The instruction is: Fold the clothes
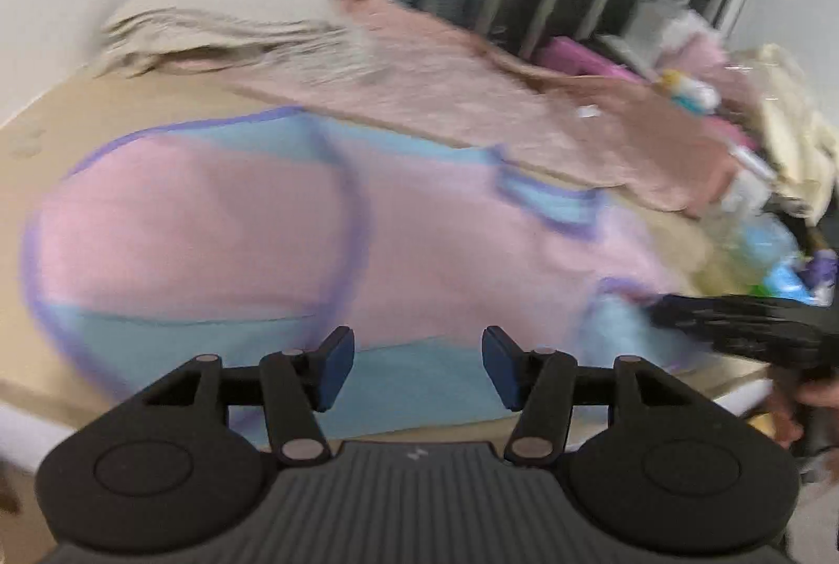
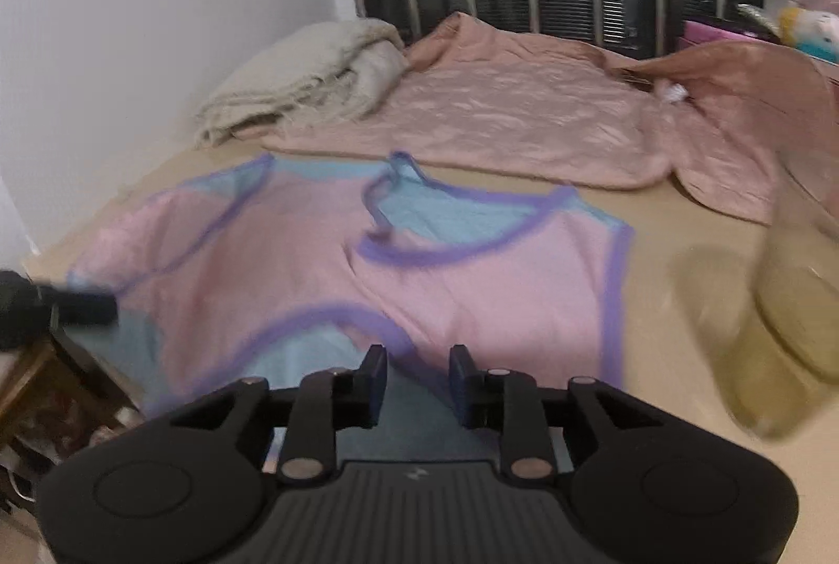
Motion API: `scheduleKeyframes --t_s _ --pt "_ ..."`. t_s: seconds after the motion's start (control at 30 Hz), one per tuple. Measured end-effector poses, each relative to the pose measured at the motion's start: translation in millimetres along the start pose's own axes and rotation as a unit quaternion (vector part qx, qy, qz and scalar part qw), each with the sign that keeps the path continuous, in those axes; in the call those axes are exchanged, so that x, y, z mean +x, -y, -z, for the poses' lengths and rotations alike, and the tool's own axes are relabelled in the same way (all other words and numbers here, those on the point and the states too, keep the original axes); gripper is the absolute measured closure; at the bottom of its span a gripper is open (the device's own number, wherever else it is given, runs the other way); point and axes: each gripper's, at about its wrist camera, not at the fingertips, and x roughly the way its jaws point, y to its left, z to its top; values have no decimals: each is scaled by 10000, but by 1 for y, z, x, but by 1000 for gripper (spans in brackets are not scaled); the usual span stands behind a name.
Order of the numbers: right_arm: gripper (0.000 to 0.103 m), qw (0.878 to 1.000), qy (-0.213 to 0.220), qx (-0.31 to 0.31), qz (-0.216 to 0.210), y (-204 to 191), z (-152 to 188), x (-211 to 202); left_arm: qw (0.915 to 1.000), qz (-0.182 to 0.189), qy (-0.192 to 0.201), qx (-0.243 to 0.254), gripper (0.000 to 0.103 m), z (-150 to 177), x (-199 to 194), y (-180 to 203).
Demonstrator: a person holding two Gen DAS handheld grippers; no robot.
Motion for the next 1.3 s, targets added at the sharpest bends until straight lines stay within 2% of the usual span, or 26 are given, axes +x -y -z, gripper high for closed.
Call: scheduleKeyframes --t_s 0.1,0.17,0.23,0.3,0.37,0.43,0.47,0.53,0.57,0.6,0.63,0.67,0.77,0.8,0.83,0.87,0.9,0.93,1.0,1.03,1.07,1.1,1.17,1.2,1.23,1.3 --pt "81 9989 78 -2 463 10 3 -4 9992 58 97 377 49 5 -2 -10" --pt "77 9983 115 30 567 9 0 -10 9979 145 73 628 47 9 -4 -8" --pt "76 9987 415 -230 201 -7 -1 -24 9959 250 27 867 43 13 -5 -3" --pt "72 9949 582 -653 -502 -33 1 -37 9932 355 -18 1105 38 17 -7 2" --pt "72 9851 644 -1072 -1178 -61 10 -40 9892 440 -51 1395 36 22 -9 6" --pt "67 9715 539 -1651 -1613 -87 20 -33 9794 422 -31 1974 36 29 -11 10" --pt "65 9652 441 -1960 -1674 -97 24 -29 9728 408 -21 2278 36 33 -12 12" --pt "67 9607 288 -2272 -1571 -107 27 -19 9589 285 -14 2823 36 40 -13 14" --pt "71 9600 224 -2345 -1514 -107 28 -14 9525 216 -28 3038 36 42 -13 14" --pt "94 9624 170 -2187 -1602 -101 25 -14 9466 167 -49 3218 36 44 -14 14" --pt "100 9644 31 -1941 -1795 -92 20 -14 9422 148 -83 3346 36 46 -14 14" --pt "100 9652 -121 -1683 -1999 -84 16 -14 9379 144 -110 3464 37 47 -15 14" --pt "99 9649 -336 -1689 -1981 -73 16 -18 9248 132 -111 3801 43 52 -17 16" --pt "97 9645 -273 -1873 -1842 -76 18 -22 9197 101 -94 3923 43 54 -17 16" --pt "88 9635 -188 -2070 -1689 -80 20 -26 9137 53 -77 4063 43 56 -17 17" --pt "79 9585 19 -2406 -1527 -88 24 -34 9055 -4 -60 4242 43 59 -16 18" --pt "55 9496 221 -2802 -1388 -97 31 -40 8962 -31 -45 4436 43 63 -15 19" --pt "47 9330 381 -3356 -1241 -109 39 -42 8864 -59 -29 4628 43 66 -14 20" --pt "51 8918 575 -4383 -964 -132 54 -40 8704 -120 -32 4922 46 69 -12 20" --pt "62 8763 505 -4710 -877 -139 61 -33 8675 -137 -14 4973 55 68 -12 19" --pt "72 8684 369 -4874 -839 -143 63 -22 8671 -127 -11 4980 68 64 -12 17" --pt "82 8686 279 -4879 -823 -143 62 -12 8681 -86 -51 4962 71 60 -14 14" --pt "85 8808 265 -4627 -973 -135 50 -4 8723 36 -153 4887 84 51 -18 9" --pt "91 8892 161 -4432 -1128 -132 43 -3 8784 178 -250 4769 88 45 -21 6" --pt "100 8941 85 -4298 -1257 -127 37 -4 8842 320 -347 4648 99 40 -25 3" --pt "100 8979 -63 -4136 -1507 -122 29 -9 8943 603 -539 4400 102 28 -31 -3"
